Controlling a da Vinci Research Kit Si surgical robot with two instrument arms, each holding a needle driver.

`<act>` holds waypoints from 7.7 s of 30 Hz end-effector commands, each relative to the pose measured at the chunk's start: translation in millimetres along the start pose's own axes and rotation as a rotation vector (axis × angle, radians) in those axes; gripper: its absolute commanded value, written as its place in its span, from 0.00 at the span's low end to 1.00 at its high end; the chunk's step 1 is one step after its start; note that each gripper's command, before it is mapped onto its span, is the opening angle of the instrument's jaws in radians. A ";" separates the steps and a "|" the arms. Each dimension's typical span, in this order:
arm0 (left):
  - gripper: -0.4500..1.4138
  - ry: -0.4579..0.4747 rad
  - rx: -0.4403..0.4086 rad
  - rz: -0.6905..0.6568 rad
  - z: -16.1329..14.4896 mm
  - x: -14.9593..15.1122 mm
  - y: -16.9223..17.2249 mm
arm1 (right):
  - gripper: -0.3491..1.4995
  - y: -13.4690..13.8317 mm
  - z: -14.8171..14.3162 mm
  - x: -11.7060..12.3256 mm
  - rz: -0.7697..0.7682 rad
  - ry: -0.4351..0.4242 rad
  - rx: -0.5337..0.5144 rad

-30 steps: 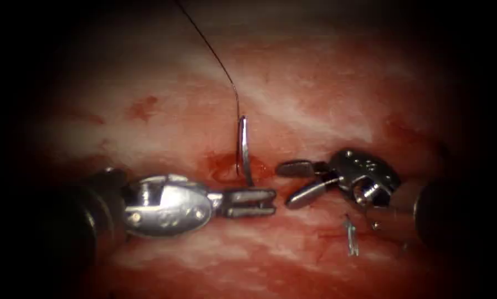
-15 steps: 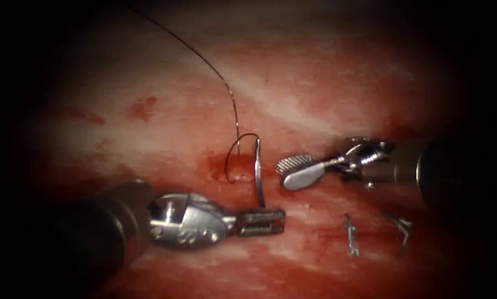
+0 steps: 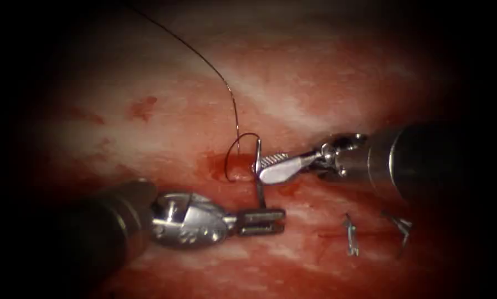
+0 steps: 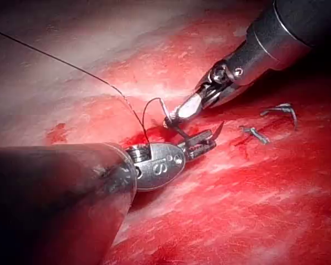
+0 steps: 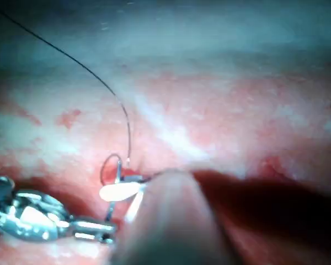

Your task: Wound Closure

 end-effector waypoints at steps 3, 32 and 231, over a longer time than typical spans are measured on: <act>0.00 0.001 -0.001 -0.001 0.8 -0.5 0.4 | 0.61 0.9 1.1 -0.8 0.004 -0.001 0.001; 0.58 -0.001 0.013 -0.503 -2.2 2.5 -2.3 | 0.00 2.1 0.7 0.1 -0.461 0.074 0.012; 0.00 -0.461 -0.292 -0.760 0.0 -9.4 0.9 | 0.00 3.6 3.0 4.7 -0.794 0.048 -0.139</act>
